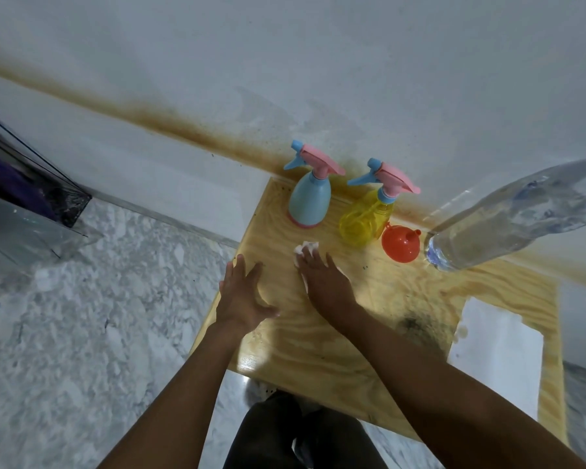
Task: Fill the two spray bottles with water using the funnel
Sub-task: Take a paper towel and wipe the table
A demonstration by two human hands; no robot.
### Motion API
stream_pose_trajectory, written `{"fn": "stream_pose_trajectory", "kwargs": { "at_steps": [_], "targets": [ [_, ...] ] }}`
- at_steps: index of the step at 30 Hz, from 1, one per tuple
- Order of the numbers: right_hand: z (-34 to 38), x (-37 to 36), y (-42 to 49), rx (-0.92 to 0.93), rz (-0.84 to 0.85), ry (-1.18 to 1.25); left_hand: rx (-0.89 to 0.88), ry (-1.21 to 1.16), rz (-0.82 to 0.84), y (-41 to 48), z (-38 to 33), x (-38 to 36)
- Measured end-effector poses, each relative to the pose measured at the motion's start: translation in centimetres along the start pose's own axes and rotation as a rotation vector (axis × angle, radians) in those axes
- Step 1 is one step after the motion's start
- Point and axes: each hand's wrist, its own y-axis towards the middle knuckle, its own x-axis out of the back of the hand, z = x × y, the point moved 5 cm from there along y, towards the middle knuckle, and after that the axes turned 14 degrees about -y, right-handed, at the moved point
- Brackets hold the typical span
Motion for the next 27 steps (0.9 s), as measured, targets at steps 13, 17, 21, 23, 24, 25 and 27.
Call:
{"fn": "stream_pose_trajectory", "kwargs": {
  "at_steps": [13, 17, 21, 23, 24, 25, 27],
  "targets": [
    [3.4, 1.9, 1.3, 0.232, -0.087, 0.057, 0.008, 0.013, 0.021, 0.2, 0.2, -0.3],
    [2.9, 2.1, -0.6, 0.204, -0.072, 0.061, 0.020, 0.067, 0.039, 0.3, 0.2, -0.3],
    [0.8, 1.3, -3.5, 0.177, -0.047, -0.006, 0.023, 0.082, 0.043, 0.4, 0.1, -0.4],
    [-0.1, 1.7, -5.6, 0.163, -0.109, 0.023, 0.015, 0.085, 0.035, 0.3, 0.0, -0.3],
    [-0.6, 2.2, -6.5, 0.139, -0.137, 0.042, 0.011, 0.087, 0.030, 0.3, -0.1, -0.3],
    [-1.0, 2.3, -7.2, 0.096, -0.145, 0.080, 0.010, 0.092, 0.028, 0.2, -0.1, -0.3],
    [-1.7, 2.5, -8.1, 0.001, -0.069, 0.241, 0.015, 0.112, 0.027, 0.0, -0.5, -0.2]
  ]
}}
